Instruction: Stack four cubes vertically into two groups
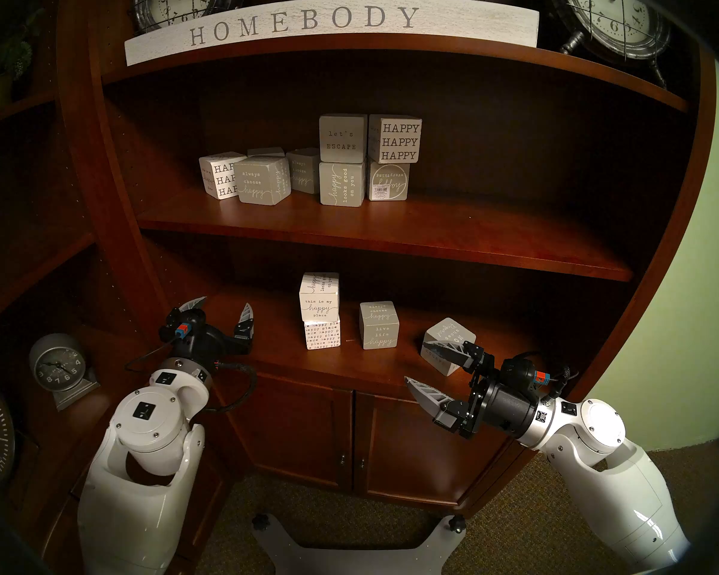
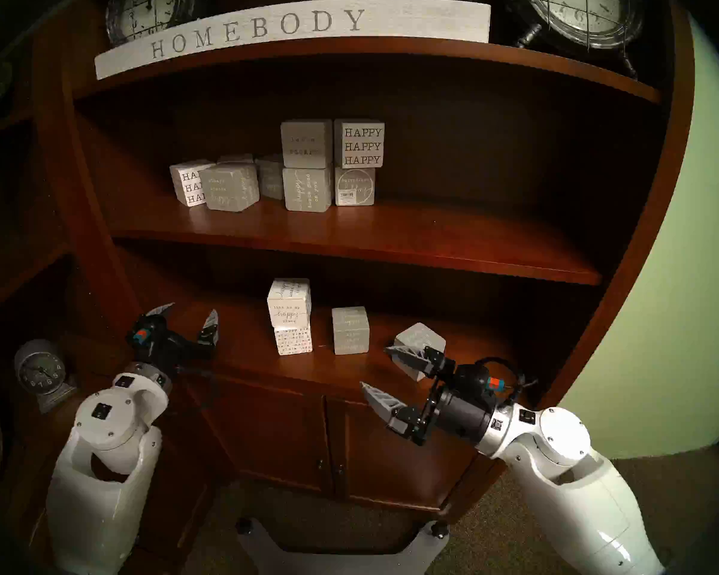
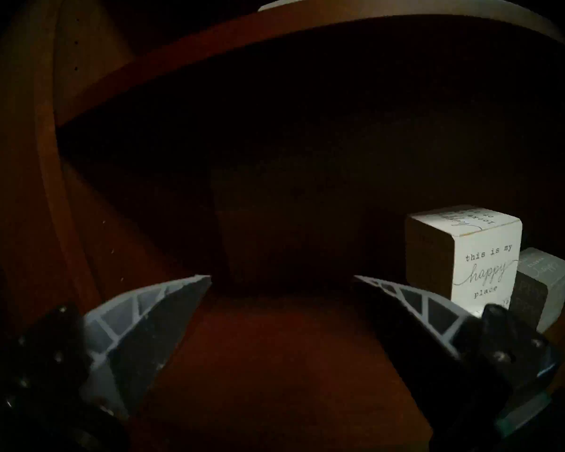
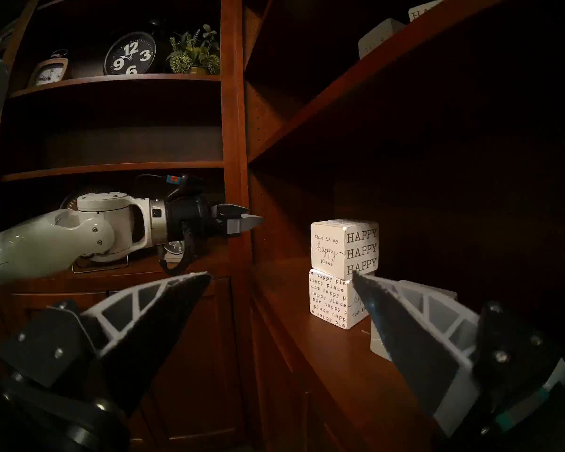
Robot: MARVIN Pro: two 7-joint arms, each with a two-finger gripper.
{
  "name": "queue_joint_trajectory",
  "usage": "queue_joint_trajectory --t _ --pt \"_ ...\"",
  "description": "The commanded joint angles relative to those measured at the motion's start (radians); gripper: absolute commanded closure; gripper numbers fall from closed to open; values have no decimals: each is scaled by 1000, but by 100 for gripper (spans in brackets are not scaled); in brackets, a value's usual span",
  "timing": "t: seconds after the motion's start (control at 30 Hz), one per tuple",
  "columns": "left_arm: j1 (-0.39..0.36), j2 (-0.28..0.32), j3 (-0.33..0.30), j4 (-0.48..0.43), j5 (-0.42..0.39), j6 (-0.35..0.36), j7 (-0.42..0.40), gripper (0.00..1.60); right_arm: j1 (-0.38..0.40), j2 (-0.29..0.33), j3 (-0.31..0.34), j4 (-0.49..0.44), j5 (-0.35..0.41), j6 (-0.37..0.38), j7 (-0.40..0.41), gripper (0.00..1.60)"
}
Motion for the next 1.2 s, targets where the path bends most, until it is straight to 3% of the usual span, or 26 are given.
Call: queue_joint_trajectory --t 0.0,0.07,0.27,0.53,0.77,0.9,0.97,1.17 --pt "136 38 -65 -49 -75 -40 -141 0 4 -1 0 -11 2 -1 2 0" --pt "130 44 -62 -31 -90 -33 -151 0 4 -1 0 -11 2 -1 2 0" --pt "210 50 -109 -49 -124 -68 -271 0 4 -2 1 -11 2 0 3 0" --pt "323 18 -187 -61 -151 -195 -440 0 3 -2 2 -13 2 1 4 0" --pt "383 8 -224 -59 -174 -290 -505 0 3 0 4 -14 16 -1 20 0" --pt "384 2 -228 -51 -179 -307 -521 0 -48 3 35 -77 -12 -36 5 0" --pt "382 1 -228 -49 -179 -307 -523 0 -88 -6 67 -113 32 -10 -15 0" --pt "382 -5 -232 -47 -180 -314 -534 0 -193 -16 114 -190 -11 -52 -42 0"
